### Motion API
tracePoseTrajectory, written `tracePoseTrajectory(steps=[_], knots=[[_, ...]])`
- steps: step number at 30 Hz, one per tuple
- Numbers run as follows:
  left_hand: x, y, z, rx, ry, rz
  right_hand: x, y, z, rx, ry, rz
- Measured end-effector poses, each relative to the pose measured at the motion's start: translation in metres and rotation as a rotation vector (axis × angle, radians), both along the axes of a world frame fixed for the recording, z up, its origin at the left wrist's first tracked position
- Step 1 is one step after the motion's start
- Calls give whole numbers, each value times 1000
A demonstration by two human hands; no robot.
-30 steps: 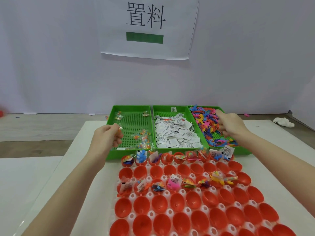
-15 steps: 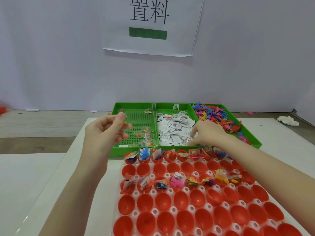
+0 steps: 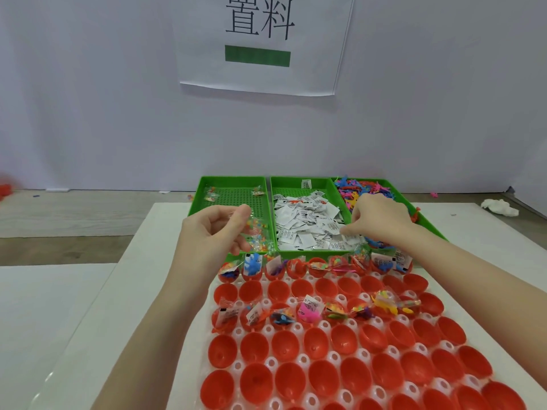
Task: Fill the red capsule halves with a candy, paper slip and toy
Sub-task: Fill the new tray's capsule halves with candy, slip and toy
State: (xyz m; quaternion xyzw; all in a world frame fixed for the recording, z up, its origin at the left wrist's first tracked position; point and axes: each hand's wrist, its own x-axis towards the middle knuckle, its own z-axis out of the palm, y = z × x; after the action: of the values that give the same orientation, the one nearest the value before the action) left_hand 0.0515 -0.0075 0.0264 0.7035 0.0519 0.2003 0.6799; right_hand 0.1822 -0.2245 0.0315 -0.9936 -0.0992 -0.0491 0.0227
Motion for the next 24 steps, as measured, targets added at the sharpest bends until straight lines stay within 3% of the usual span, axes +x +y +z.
tracePoseTrajectory(steps=[5, 10, 14, 19, 21, 24], knots=[[-2, -10, 2, 16, 36, -34, -7, -2, 9, 550, -94, -23], [-8, -23, 3, -33, 162, -150, -41, 14, 33, 1081, 131, 21], [-11, -33, 11, -253, 248, -287, -86, 24, 47, 1189, 276, 173], [-21, -50, 26, -508, 213, -446, -124, 27, 42, 1305, 50, 261], [-25, -57, 28, -481, 199, -486, -129, 26, 37, 1266, -31, 231], [-32, -68, 24, -269, 124, -459, -139, 25, 33, 1224, -125, 218]])
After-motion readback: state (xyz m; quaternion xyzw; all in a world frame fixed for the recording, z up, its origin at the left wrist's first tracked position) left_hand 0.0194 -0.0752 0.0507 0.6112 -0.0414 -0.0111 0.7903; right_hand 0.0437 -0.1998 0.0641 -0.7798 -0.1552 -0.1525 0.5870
